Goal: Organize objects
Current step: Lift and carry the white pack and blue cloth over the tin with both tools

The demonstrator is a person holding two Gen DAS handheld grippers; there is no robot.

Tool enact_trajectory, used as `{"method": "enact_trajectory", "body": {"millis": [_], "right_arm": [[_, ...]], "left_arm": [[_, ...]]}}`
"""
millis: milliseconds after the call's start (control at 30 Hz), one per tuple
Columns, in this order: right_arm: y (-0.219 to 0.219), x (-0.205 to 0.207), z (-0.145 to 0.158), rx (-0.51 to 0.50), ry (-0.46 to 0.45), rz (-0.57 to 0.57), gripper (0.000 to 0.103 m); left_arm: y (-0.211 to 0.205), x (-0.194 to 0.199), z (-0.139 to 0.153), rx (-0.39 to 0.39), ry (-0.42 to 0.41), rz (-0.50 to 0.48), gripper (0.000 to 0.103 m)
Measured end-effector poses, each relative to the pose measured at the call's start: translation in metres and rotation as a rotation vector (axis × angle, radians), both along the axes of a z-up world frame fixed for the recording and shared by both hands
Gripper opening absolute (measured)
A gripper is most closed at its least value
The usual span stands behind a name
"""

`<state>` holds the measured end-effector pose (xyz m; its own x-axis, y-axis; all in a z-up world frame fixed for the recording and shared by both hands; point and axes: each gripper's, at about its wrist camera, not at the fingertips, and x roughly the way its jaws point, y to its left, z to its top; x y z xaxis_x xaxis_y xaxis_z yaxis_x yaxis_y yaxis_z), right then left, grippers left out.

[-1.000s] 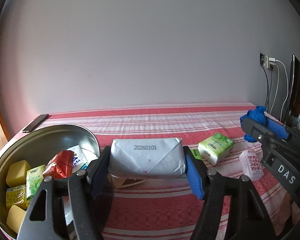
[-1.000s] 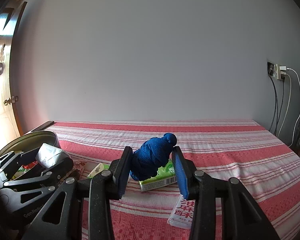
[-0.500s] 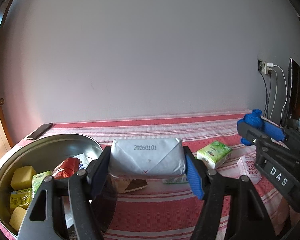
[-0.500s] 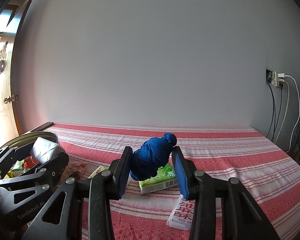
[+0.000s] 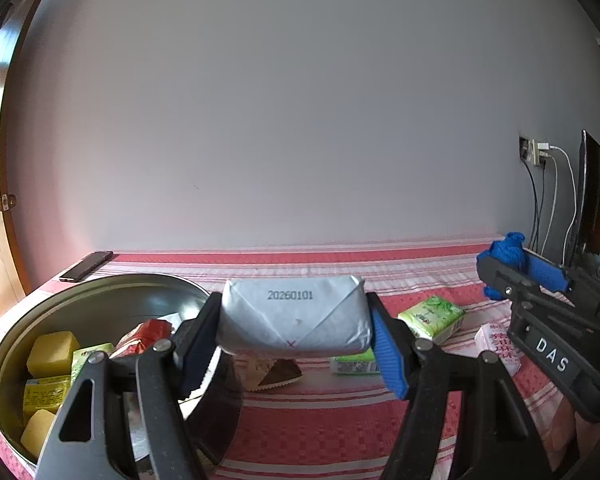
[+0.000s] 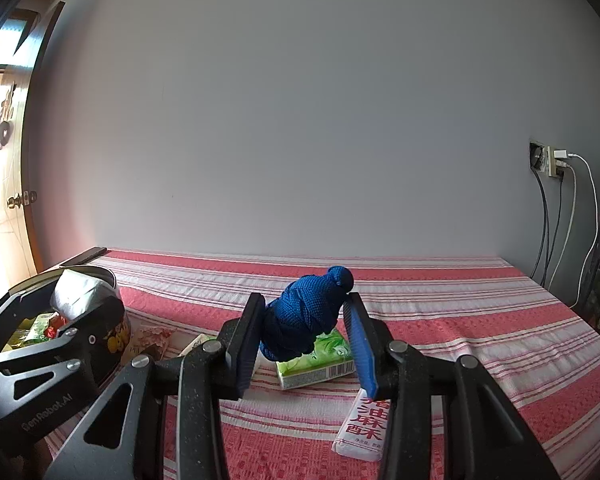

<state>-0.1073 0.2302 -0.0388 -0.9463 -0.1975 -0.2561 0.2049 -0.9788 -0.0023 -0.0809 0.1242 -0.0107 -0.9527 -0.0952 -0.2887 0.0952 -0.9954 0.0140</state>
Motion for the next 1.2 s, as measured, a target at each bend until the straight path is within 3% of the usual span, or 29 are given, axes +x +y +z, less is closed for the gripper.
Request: {"method": "enact_trajectory", "body": {"millis": [367, 667, 1200], "right_arm": [[-0.003, 0.003, 0.004, 0.007, 0.025, 0.028, 0.044], [-0.022, 0.003, 0.018, 0.006, 0.032, 0.101, 0.044], [-0.101, 0.006, 0.032, 0.024, -0.008, 0.311, 0.044]], "left_arm": [[-0.013, 0.018, 0.002, -0.006, 0.040, 0.027, 0.069], [-0.064, 0.043, 0.019, 0.007, 0.084, 0.136, 0.069], [-0.145, 0.045, 0.008, 0.042, -0.004, 0.310, 0.069]]}}
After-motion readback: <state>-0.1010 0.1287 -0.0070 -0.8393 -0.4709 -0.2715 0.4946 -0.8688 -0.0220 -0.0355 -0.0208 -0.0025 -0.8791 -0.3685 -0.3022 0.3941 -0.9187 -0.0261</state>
